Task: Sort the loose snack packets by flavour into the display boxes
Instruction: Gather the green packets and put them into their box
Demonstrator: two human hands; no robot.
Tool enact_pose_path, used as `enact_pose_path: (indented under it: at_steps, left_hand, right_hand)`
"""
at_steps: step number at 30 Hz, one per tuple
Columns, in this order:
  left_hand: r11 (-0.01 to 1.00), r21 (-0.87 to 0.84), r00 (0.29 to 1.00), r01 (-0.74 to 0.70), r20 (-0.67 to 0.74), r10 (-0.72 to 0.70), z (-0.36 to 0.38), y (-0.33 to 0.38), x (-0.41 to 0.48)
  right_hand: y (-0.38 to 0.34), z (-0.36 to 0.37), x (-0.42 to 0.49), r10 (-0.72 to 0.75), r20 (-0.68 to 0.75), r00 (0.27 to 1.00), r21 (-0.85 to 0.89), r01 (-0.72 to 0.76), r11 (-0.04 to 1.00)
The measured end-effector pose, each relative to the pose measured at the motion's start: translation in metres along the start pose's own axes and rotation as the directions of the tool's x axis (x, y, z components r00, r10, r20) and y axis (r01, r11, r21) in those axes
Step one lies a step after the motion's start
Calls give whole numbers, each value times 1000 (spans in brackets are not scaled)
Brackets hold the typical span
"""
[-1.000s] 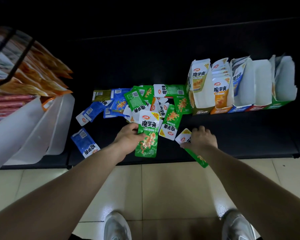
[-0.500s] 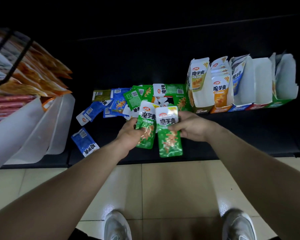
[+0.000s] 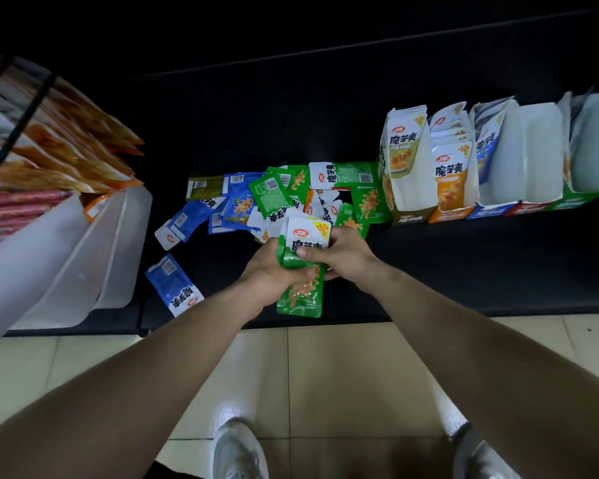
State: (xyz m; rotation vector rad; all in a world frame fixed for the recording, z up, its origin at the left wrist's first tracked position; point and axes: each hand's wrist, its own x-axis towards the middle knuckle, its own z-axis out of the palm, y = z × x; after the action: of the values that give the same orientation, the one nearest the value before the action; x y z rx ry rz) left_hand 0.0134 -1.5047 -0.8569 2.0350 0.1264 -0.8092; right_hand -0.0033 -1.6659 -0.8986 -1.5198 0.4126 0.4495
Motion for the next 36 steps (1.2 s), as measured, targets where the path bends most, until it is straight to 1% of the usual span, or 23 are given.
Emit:
enact_pose_path:
  at_steps: [2, 3, 4, 5, 6, 7, 8, 9, 10, 12, 14, 17, 20, 23, 26, 27, 30, 31, 34, 36]
  left_hand:
    - [1000, 10, 999, 3, -50, -2, -1, 1, 1]
    - [999, 30, 997, 10, -73, -8, -3, 2, 2]
    - [999, 44, 996, 19, -91, -15, -5, 2, 3]
    - [998, 54, 995, 26, -102, -20, -6, 1, 4]
    - [998, 58, 995, 30, -101, -24, -8, 0, 5]
    - [997, 64, 995, 34, -95, -28, -9, -1, 5]
    - [997, 73, 995, 35, -92, -28, -9, -3, 5]
    - [996, 83, 995, 36, -91, -29, -10, -3, 5]
    - [995, 87, 995, 37, -92, -29, -11, -4, 4]
    - [995, 89, 995, 40, -99, -31, -13, -4, 4]
    - [996, 85, 993, 38, -112, -29, -14, -3, 4]
    - [996, 86, 993, 36, -113, -26, -15, -1, 3]
    - [994, 102, 995, 39, -100, -29, -14, -1, 1]
    - [991, 121, 994, 48, -100, -36, -15, -1, -1]
    - [993, 110, 994, 41, -105, -29, -15, 1, -1]
    - [994, 105, 994, 38, -105, -27, -15, 1, -2]
    - [996, 86, 994, 35, -102, -26, -13, 1, -1]
    - [996, 82, 994, 36, -102, -27, -12, 2, -2]
    - [997, 69, 995, 42, -96, -36, -9, 3, -1]
    - [997, 67, 996, 44, -85, -38, -7, 4, -1]
  right_hand:
    - [-2, 6, 2, -52, -40, 998, 21, 53, 998]
    - [-1, 6, 3, -65, -78, 995, -35, 62, 997]
    - [4, 1, 5, -83, -125, 989, -177, 60, 982]
    - [11, -9, 9, -128, -159, 979, -426, 49, 904]
    - [22, -21, 12, -175, -147, 974, -699, 22, 715]
    - [34, -33, 13, -180, -100, 978, -870, 1, 492]
    - [45, -44, 12, -143, -56, 988, -944, -6, 329]
    - [54, -51, 10, -93, -27, 995, -973, -5, 230]
    - [62, -54, 9, -69, -8, 998, -987, 3, 158]
    - [68, -53, 5, -110, 9, 994, -999, 13, 39]
    - [66, -51, 1, -148, 22, 989, -999, 17, -34]
    - [66, -50, -4, -160, -4, 987, -999, -13, -51]
    - [70, -48, -8, -163, -38, 986, -999, -43, -24]
    - [70, -50, -10, -133, -59, 989, -998, -55, 32]
    - [70, -55, -11, -88, -72, 994, -988, -59, 140]
    - [69, -57, -12, -96, -77, 992, -987, -62, 152]
    - [70, -60, -15, -150, -95, 984, -993, -83, 86]
    - [70, -61, -17, -152, -105, 983, -992, -93, 86]
    - [74, -64, -21, -118, -129, 985, -985, -113, 132]
    - [72, -69, -24, -66, -129, 989, -971, -112, 213]
